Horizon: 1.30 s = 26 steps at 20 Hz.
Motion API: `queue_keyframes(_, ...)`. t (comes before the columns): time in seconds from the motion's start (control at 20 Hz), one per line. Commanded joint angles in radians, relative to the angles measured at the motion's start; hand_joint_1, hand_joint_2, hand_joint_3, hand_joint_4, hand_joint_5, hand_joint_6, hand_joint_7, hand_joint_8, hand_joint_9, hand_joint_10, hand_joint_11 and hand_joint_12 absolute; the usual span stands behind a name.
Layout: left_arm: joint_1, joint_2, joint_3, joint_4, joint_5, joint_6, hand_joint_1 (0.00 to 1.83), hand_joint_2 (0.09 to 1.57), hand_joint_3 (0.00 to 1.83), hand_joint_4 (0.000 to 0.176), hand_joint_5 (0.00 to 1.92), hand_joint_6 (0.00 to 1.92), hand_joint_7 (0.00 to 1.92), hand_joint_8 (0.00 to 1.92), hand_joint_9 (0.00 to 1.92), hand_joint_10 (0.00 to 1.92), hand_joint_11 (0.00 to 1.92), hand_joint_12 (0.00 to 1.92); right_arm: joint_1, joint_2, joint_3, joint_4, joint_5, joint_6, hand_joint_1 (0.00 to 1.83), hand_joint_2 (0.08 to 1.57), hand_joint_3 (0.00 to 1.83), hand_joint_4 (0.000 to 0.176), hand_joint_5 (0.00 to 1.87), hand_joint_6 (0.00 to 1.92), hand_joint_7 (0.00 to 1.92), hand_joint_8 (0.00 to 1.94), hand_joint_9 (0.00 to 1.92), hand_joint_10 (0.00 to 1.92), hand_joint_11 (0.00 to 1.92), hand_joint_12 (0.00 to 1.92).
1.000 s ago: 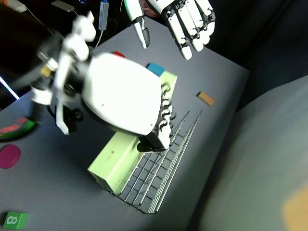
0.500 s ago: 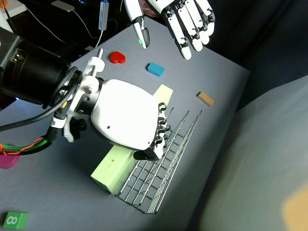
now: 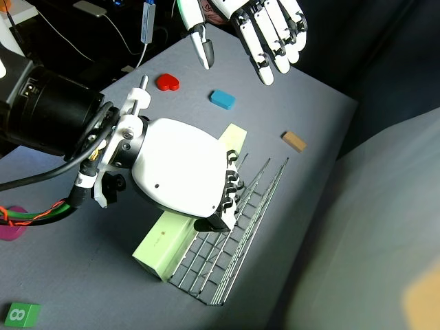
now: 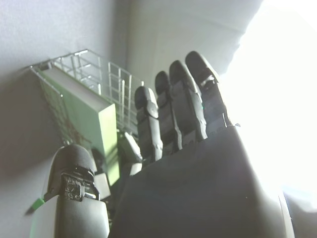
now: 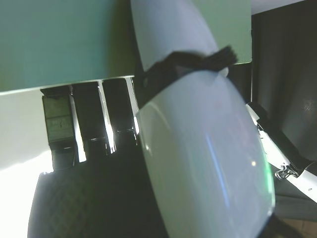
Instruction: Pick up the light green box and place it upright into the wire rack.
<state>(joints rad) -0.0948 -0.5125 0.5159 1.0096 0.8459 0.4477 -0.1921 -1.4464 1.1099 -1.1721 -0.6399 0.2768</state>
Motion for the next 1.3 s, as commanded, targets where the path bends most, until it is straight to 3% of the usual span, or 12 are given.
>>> queue_keyframes(0.0,-0.015,0.003,-0.002,0.078,-0.037,0.004,0.15,1.23,0.0,0.044,0.36,0.0,0.3,0.0,0.27,0.0,0.0,0.79,0.017,0.0,0.002,-0.063,0.029,0.004,1.18,1.21,0.0,0.0,0.73,1.28,0.88,1.23,0.67,0.97,0.56,1.5)
queue_keyframes(0.05,-0.016,0.003,-0.002,0.078,-0.039,0.004,0.15,1.23,0.0,0.044,0.36,0.0,0.3,0.0,0.27,0.0,0.0,0.79,0.018,0.0,0.002,-0.063,0.029,0.004,1.11,1.2,0.0,0.0,0.79,1.25,0.75,0.77,0.62,0.87,0.52,1.49)
queue_keyframes(0.1,-0.016,0.003,-0.002,0.078,-0.039,0.003,0.15,1.23,0.0,0.043,0.36,0.0,0.3,0.0,0.27,0.0,0.0,0.79,0.018,0.001,0.002,-0.063,0.029,0.004,1.07,1.2,0.0,0.0,0.8,1.25,0.74,0.5,0.58,0.79,0.48,1.48)
queue_keyframes(0.15,-0.016,0.003,-0.002,0.078,-0.039,-0.001,0.16,1.23,0.0,0.042,0.36,0.0,0.3,0.0,0.27,0.0,0.0,0.79,0.019,0.002,0.002,-0.063,0.029,0.004,1.04,1.13,0.0,0.0,0.66,0.68,0.7,0.34,0.53,0.7,0.38,1.44)
queue_keyframes(0.2,-0.016,0.003,-0.002,0.078,-0.039,-0.002,0.16,1.23,0.0,0.042,0.36,0.0,0.3,0.0,0.27,0.0,0.0,0.79,0.019,0.003,0.002,-0.063,0.028,0.004,1.01,1.11,0.0,0.0,0.69,0.36,0.7,0.2,0.53,0.58,0.34,1.37)
queue_keyframes(0.3,-0.017,0.003,-0.003,0.078,-0.043,-0.01,0.16,1.23,0.0,0.042,0.36,0.0,0.3,0.0,0.27,0.0,0.0,0.79,0.023,0.005,0.002,-0.063,0.028,0.004,0.96,1.09,0.0,0.0,0.67,0.07,0.68,0.04,0.53,0.3,0.25,1.3)
queue_keyframes(0.4,-0.02,0.002,-0.009,0.078,-0.039,-0.012,0.16,1.23,0.0,0.043,0.36,0.0,0.3,0.0,0.27,0.0,0.0,0.79,0.028,0.011,-0.002,-0.063,0.028,0.002,0.92,1.07,0.0,0.0,0.61,0.0,0.64,0.0,0.54,0.11,0.19,1.26)
queue_keyframes(0.6,-0.02,0.002,-0.026,0.079,-0.032,-0.022,0.16,1.23,0.0,0.042,0.36,0.0,0.3,0.0,0.27,0.0,0.0,0.79,0.059,0.063,-0.059,-0.063,0.026,-0.01,0.85,1.03,0.0,0.0,0.48,0.0,0.53,0.0,0.46,0.04,0.09,1.22)
queue_keyframes(0.8,-0.021,0.001,-0.045,0.079,-0.033,-0.05,0.16,1.23,0.0,0.042,0.36,0.0,0.3,0.0,0.27,0.0,0.0,0.79,0.118,0.18,-0.182,-0.064,0.027,-0.026,0.81,1.0,0.0,0.0,0.48,0.0,0.5,0.0,0.43,0.02,0.05,1.21)
queue_keyframes(1.1,-0.02,-0.031,-0.068,0.079,-0.024,-0.072,0.16,1.23,0.0,0.043,0.36,0.0,0.3,0.0,0.28,0.0,0.0,0.77,0.15,0.423,-0.417,-0.062,0.109,-0.096,0.8,0.99,0.0,0.0,0.47,0.0,0.49,0.0,0.41,0.01,0.04,1.21)
queue_keyframes(1.25,-0.014,-0.049,-0.082,0.079,-0.01,-0.088,0.16,1.24,0.0,0.035,0.43,0.01,0.52,0.02,0.48,0.04,0.0,0.92,0.151,0.496,-0.494,-0.061,0.051,-0.134,0.72,1.01,0.0,0.0,0.55,0.03,0.58,0.03,0.55,0.07,0.15,1.25)
